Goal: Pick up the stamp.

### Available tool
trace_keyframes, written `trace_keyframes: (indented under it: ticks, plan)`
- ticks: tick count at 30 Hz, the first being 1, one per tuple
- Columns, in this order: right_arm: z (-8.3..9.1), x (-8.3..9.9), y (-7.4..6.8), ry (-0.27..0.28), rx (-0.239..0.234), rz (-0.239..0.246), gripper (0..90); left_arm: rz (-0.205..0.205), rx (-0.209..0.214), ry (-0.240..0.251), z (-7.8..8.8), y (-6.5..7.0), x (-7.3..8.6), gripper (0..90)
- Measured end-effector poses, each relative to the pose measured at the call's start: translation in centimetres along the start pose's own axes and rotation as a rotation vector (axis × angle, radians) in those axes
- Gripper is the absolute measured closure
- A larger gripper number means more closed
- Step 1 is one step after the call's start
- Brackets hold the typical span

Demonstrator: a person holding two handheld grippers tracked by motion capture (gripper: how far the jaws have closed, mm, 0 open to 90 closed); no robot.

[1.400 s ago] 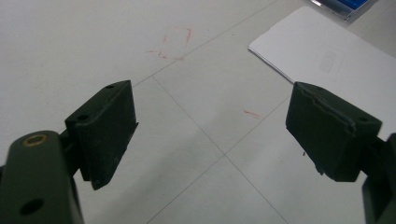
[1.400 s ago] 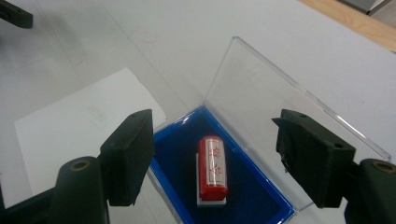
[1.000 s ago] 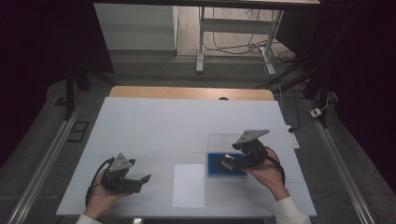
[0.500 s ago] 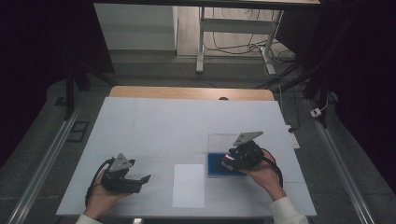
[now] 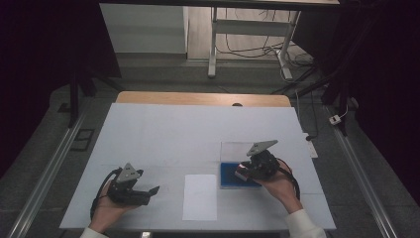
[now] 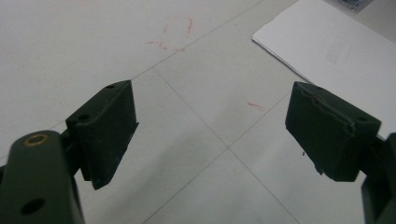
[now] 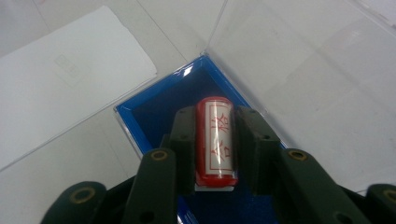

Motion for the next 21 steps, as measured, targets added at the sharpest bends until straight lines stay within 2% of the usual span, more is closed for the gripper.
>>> trace_keyframes:
  ticks: [9,14,21]
  plan:
    - [0.08,-0.03,0.00,-0.001,0.012,0.003,70.4,-0.001,-0.002,-0.002,0.01,-0.04,0.06,16.8]
    - [0.32,-0.24,-0.14,0.014,0.005,0.009,70.4,-0.001,-0.005,-0.002,0.02,-0.05,0.07,16.9]
    - [0.86,-0.61,-0.05,0.046,0.006,-0.007,70.5,-0.002,-0.006,-0.002,0.03,-0.08,0.06,17.0]
Point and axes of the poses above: each handheld gripper's, and its own axes: z roughly backward along the jaws, x roughly out of its underside, y roughly to its right, the point moved 10 cm from there along -z, roughly forward along the jaws, and after that the axes turned 1 degree about x, right-handed, at the moved point
